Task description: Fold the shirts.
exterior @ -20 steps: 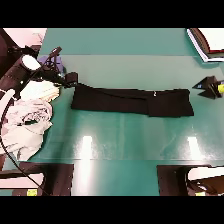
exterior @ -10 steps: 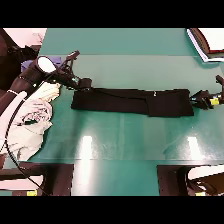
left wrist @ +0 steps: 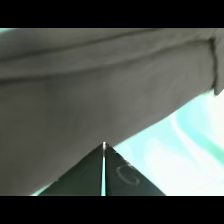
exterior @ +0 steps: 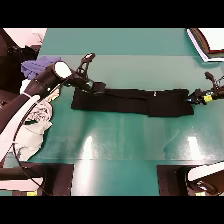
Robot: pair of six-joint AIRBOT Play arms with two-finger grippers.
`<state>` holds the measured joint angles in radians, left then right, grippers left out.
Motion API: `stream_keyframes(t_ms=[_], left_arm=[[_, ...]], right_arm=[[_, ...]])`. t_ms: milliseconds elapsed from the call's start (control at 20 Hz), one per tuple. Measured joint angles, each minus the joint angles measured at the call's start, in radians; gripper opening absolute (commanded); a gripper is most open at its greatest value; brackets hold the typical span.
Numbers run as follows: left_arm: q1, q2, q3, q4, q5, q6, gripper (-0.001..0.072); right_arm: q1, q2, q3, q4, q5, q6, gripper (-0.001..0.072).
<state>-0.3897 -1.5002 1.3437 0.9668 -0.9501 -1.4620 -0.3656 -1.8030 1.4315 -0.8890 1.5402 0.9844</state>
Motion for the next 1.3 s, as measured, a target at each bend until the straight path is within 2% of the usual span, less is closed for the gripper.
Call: stream_keyframes(t_ms=[300, 650, 1000, 1300], left_arm=[[-0.070, -0.195, 0.204, -0.029, 0.023, -0.004, 0.0027], [-0.136, -0.445, 0.413, -0.068, 0.018, -0.024, 0.0027], [-0.147, -0.504, 0.451, -0.071, 0.003, -0.027, 0.0027], [-0.148, -0.509, 0.457, -0.009, -0.040, -0.025, 0.0026]], right_arm=[[0.069, 0.142, 0.029, 0.099, 0.064, 0.056, 0.0014], [0.257, 0.324, 0.103, 0.201, 0.044, 0.208, 0.0014], [0.464, 0.303, 0.370, 0.205, 0.037, 0.312, 0.0014], [0.584, 0.228, 0.537, 0.204, 0.034, 0.341, 0.0014]])
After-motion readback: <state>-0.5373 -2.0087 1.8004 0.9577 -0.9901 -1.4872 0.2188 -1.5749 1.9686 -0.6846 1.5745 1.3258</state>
